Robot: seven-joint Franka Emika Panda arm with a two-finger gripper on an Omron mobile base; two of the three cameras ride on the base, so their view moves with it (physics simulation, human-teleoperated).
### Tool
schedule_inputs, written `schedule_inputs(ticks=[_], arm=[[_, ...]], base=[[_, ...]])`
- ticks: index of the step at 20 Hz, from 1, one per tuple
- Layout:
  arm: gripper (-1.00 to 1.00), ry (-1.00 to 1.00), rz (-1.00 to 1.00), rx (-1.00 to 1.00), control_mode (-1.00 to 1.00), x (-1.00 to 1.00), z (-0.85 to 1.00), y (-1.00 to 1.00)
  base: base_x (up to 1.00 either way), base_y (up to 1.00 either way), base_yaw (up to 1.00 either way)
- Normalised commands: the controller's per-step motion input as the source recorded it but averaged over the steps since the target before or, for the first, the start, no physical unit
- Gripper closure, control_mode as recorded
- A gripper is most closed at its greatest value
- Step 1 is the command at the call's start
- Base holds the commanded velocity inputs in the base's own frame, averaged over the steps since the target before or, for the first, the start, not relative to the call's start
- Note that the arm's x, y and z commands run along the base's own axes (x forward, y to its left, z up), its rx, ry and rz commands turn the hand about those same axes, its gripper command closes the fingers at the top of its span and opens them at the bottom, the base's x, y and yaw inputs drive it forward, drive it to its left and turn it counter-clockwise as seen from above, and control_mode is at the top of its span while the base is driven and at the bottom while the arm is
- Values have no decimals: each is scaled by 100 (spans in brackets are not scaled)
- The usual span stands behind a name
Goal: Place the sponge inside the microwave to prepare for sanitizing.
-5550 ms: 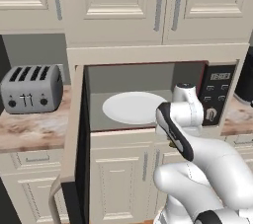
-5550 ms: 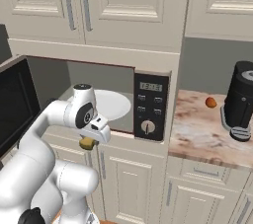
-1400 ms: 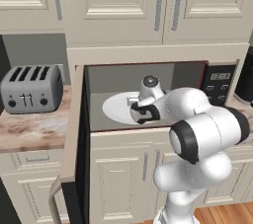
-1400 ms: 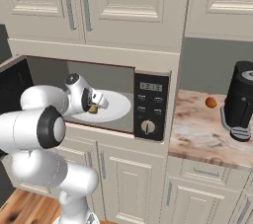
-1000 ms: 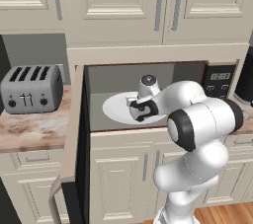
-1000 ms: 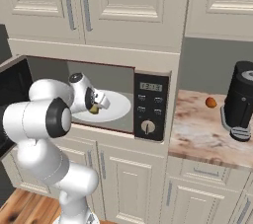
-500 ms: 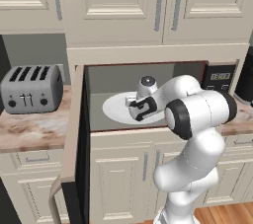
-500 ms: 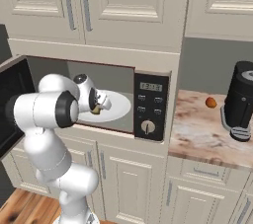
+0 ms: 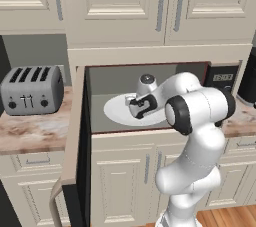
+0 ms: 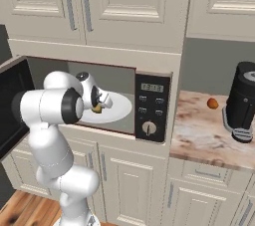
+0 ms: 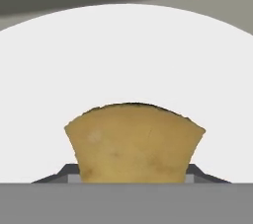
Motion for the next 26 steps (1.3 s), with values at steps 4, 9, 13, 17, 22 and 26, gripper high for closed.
schedule_inputs(ticks=[4, 9, 13, 17, 22, 26], arm=[[-100, 1, 0, 0, -100, 0, -1, 0], [-100, 0, 0, 0, -100, 0, 0, 0], [-100, -6, 0, 0, -100, -18, 18, 0], [-100, -10, 0, 0, -100, -41, 37, 0], [-100, -7, 0, 0, -100, -60, 36, 0], [-100, 0, 0, 0, -100, -76, 58, 0]], base=[[0, 0, 0], [0, 0, 0], [0, 0, 0], [0, 0, 0], [0, 0, 0], [0, 0, 0]])
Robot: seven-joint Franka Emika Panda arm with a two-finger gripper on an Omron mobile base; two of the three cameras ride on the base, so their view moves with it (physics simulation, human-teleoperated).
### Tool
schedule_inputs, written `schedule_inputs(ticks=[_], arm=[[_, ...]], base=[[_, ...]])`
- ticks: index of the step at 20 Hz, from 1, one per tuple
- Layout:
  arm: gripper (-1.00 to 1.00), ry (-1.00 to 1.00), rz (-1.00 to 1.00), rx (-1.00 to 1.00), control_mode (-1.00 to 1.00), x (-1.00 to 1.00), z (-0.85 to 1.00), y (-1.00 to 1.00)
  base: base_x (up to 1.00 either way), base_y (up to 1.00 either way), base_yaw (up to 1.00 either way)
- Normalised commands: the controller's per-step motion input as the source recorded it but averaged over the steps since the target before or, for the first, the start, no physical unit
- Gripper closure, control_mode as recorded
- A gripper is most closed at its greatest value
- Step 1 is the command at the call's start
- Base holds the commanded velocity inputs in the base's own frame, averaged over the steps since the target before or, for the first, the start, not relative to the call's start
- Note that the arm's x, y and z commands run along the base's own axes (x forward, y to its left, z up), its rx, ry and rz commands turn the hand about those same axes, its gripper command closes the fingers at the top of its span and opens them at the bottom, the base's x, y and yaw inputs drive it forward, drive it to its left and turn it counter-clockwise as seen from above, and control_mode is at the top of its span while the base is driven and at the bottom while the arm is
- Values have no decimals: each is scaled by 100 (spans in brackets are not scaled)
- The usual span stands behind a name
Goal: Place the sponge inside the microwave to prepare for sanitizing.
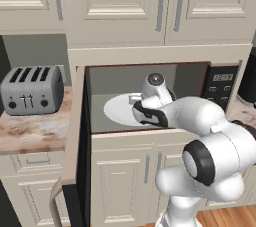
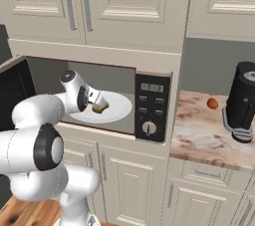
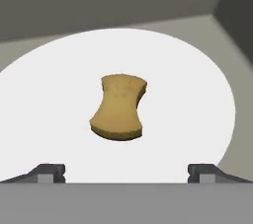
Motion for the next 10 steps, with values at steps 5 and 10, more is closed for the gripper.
schedule_inputs(ticks=[5, 10], arm=[[-100, 0, 0, 0, -100, -81, 52, 0], [-100, 0, 1, -4, -100, -92, 15, 0]], base=[[0, 0, 0], [0, 0, 0]])
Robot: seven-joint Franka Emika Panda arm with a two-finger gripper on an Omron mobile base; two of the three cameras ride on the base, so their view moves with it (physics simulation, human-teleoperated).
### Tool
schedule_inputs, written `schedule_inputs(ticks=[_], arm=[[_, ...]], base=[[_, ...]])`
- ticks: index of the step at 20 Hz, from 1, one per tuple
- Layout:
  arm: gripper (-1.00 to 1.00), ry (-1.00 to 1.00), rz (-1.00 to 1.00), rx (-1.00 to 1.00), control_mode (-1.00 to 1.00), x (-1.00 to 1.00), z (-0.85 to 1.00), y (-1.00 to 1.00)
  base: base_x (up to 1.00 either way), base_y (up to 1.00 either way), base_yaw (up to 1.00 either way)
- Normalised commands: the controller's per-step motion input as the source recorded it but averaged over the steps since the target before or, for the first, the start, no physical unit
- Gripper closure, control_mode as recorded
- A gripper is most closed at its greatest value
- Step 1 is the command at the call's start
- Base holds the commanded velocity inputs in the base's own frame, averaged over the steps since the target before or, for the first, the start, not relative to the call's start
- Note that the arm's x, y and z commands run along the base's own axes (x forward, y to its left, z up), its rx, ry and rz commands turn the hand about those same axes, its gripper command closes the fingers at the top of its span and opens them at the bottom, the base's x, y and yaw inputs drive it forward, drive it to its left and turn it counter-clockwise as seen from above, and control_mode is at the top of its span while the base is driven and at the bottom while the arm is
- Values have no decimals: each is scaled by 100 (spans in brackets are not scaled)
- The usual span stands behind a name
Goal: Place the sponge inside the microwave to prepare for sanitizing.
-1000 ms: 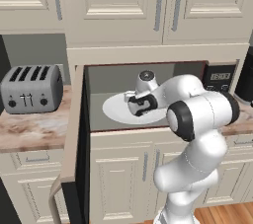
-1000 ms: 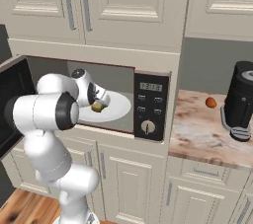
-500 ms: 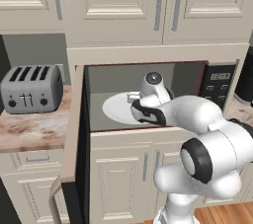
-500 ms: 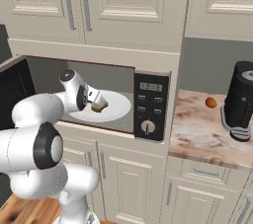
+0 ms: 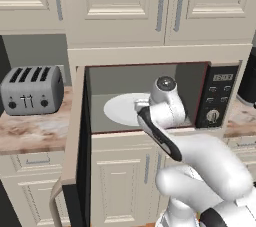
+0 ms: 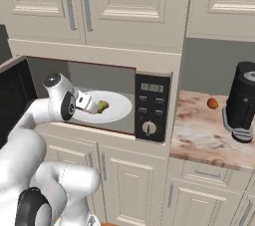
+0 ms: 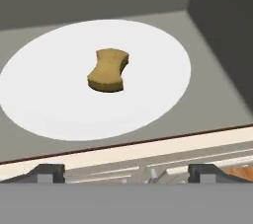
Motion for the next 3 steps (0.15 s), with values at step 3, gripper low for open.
schedule_inputs(ticks=[3], arm=[[-100, -2, 2, -5, -100, -96, 7, 0]], base=[[0, 0, 0]])
